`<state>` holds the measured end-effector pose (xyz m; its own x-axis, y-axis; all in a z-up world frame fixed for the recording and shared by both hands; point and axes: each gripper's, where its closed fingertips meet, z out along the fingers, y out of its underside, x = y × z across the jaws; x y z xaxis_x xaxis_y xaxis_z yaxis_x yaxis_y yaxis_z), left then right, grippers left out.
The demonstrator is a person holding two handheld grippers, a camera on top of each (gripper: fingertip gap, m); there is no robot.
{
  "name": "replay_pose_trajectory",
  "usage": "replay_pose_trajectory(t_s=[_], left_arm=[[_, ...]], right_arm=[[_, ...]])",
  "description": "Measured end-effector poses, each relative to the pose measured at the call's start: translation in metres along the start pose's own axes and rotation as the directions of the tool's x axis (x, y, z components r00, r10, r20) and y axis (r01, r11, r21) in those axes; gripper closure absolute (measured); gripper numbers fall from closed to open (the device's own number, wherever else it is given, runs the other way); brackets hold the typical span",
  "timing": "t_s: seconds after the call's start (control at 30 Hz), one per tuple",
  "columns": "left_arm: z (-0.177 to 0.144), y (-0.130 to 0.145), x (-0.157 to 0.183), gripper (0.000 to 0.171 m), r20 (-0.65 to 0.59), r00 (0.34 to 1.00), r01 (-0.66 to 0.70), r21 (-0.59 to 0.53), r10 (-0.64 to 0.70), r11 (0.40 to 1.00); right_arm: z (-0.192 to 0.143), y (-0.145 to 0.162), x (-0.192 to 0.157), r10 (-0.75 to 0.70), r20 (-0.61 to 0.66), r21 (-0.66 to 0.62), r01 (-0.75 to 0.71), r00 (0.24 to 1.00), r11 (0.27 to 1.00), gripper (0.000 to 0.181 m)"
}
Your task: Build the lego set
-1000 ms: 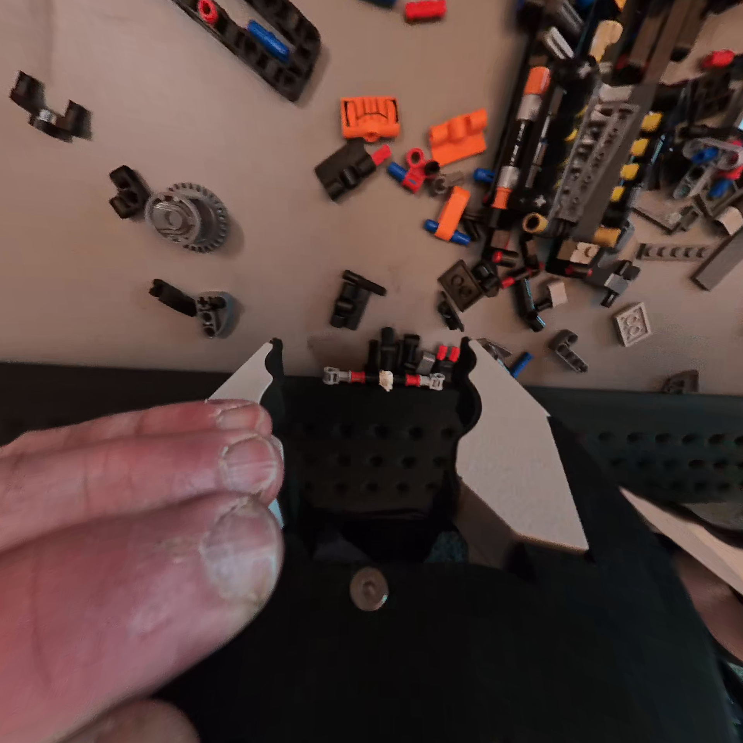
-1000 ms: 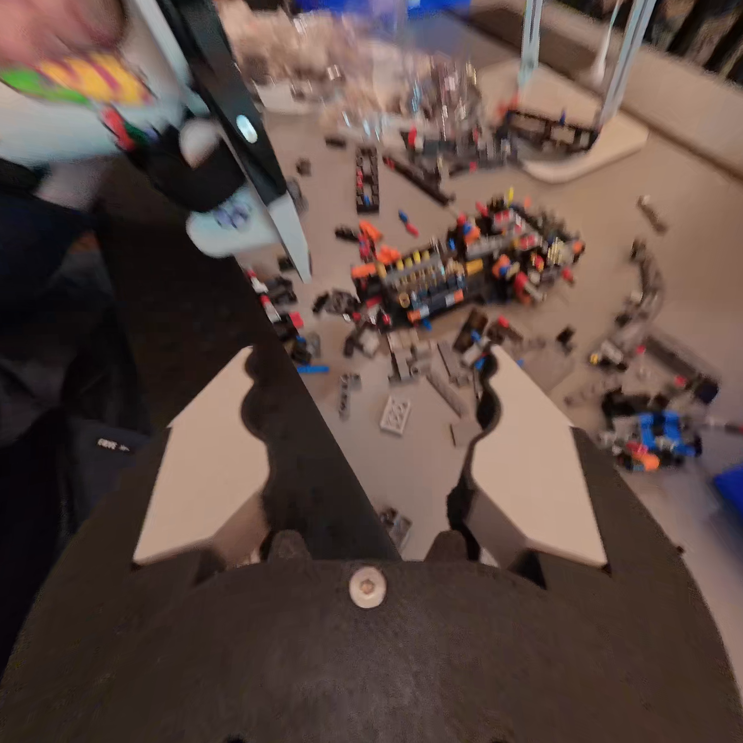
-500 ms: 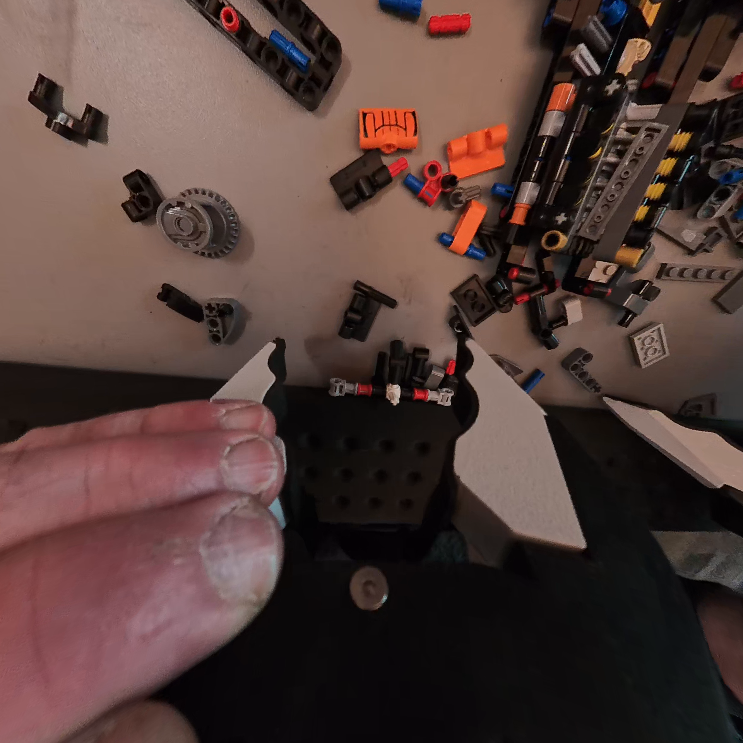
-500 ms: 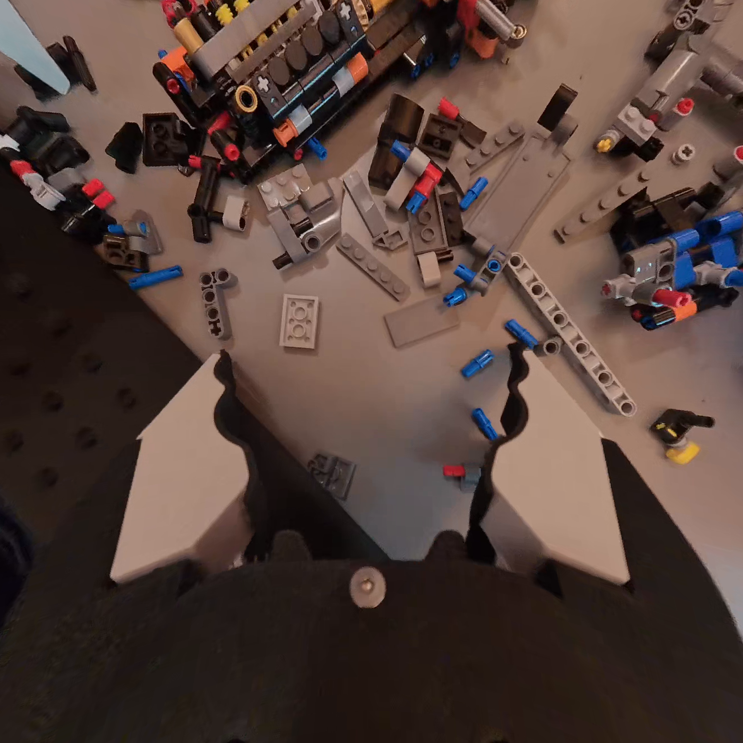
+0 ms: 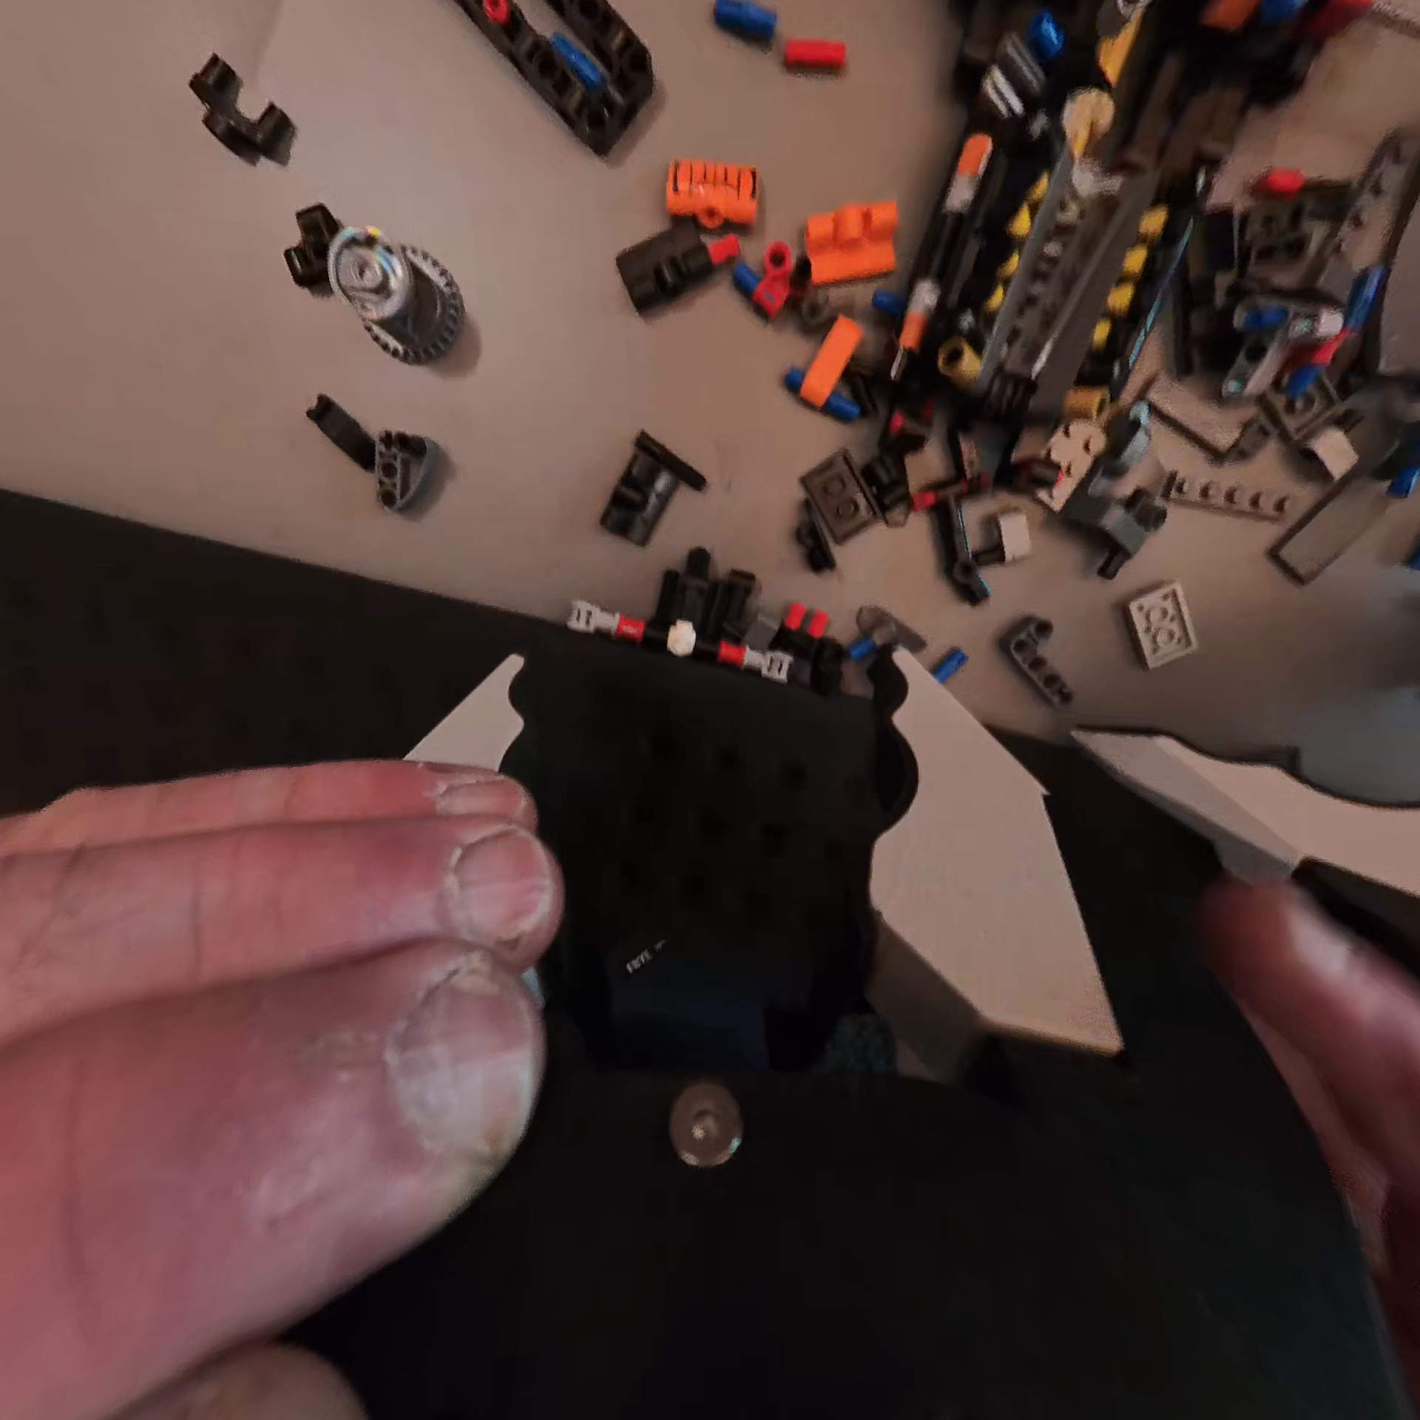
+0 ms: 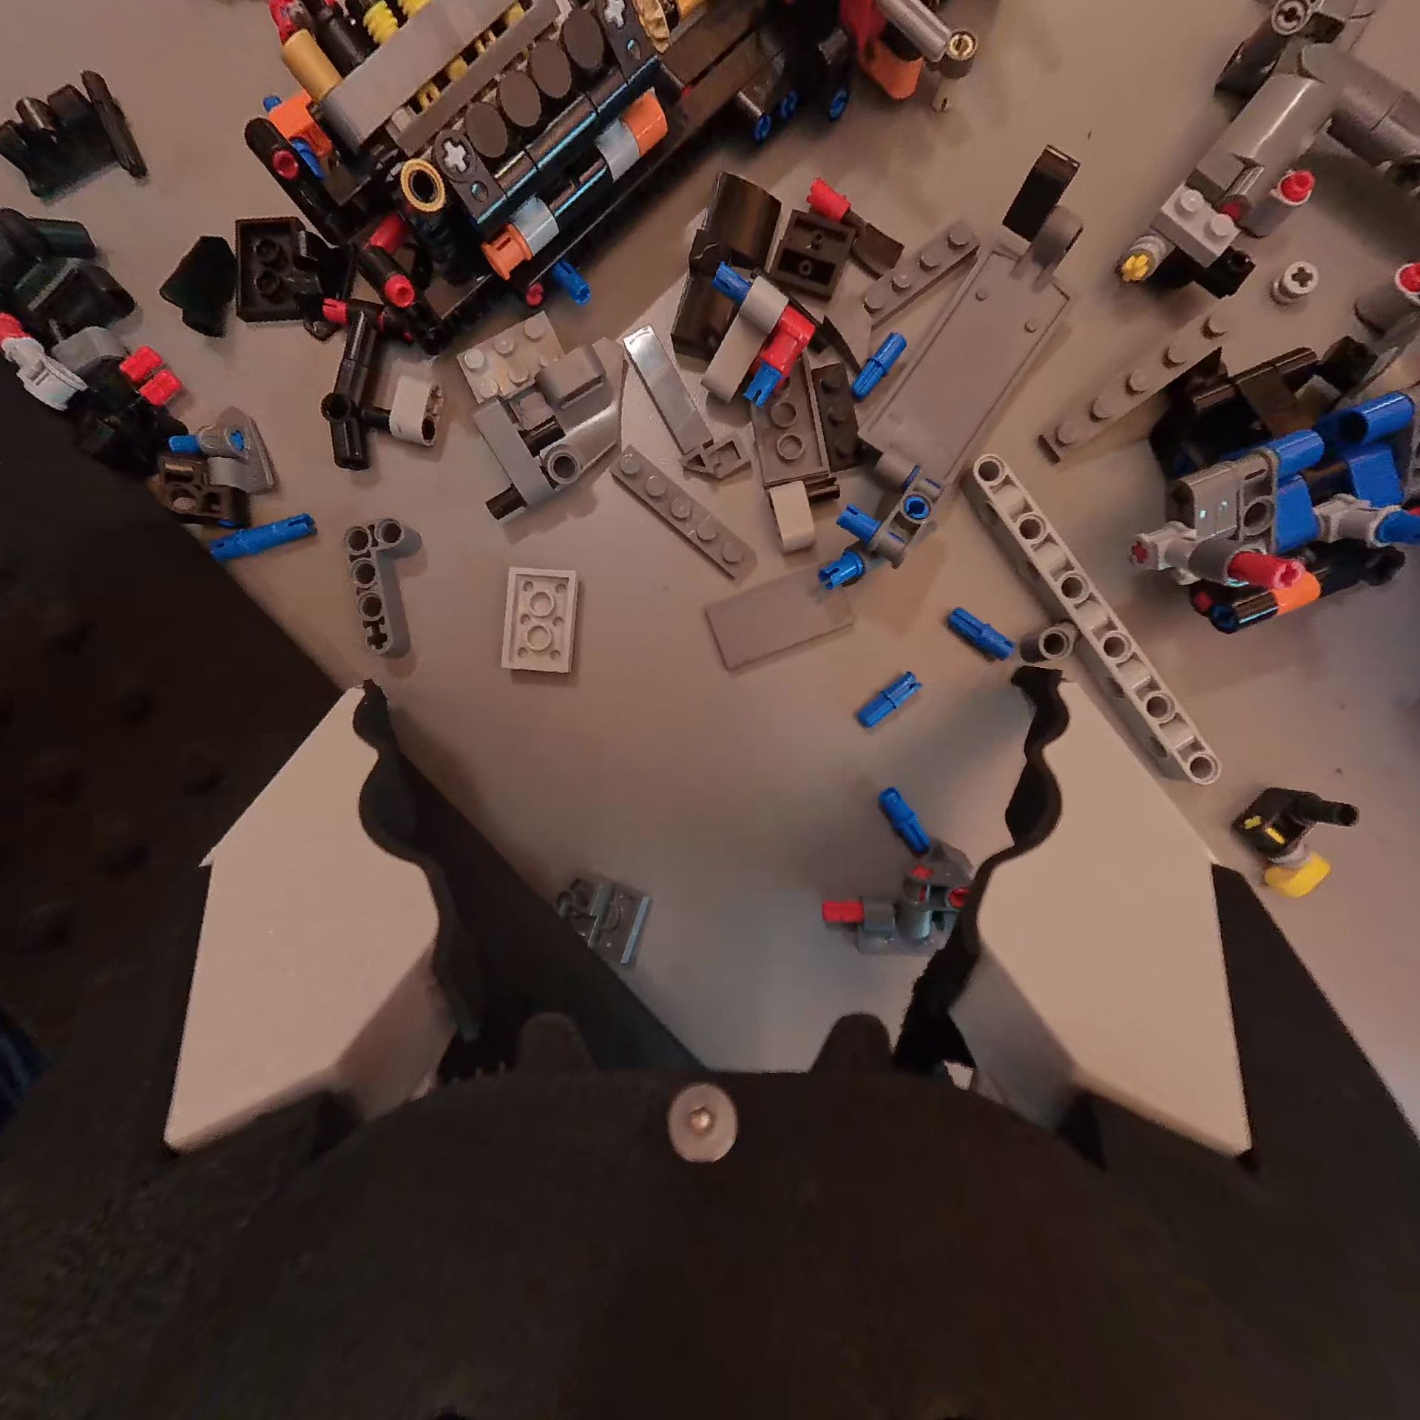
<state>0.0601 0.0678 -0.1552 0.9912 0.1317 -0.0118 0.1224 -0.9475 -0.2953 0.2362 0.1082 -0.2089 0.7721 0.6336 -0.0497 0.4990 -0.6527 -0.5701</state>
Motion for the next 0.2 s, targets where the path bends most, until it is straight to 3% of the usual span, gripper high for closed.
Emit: replay_pose_trajectory(t_s=[0.1, 0.13, 0.2], left_arm=[[-0.004, 0.02, -0.006, 0.116, 0.099, 0.995, -0.024, -0.042, 0.028, 0.999], [-0.006, 0.029, -0.006, 0.138, 0.096, 0.995, -0.027, -0.102, 0.037, 0.994], [-0.008, 0.043, 0.002, 0.122, 0.033, 0.993, -0.105, -0.173, 0.113, 0.979]], right_arm=[[0.0, 0.0, 0.0, -0.001, -0.001, -0.002, 0.001, 1.0, 1.0, 0.026], [0.0, 0.0, 0.0, -0.001, -0.001, -0.002, 0.001, 1.0, 1.0, 0.026], [0.0, 0.0, 0.0, 0.0, 0.0, -0.001, 0.0, 1.0, 1.0, 0.026]])
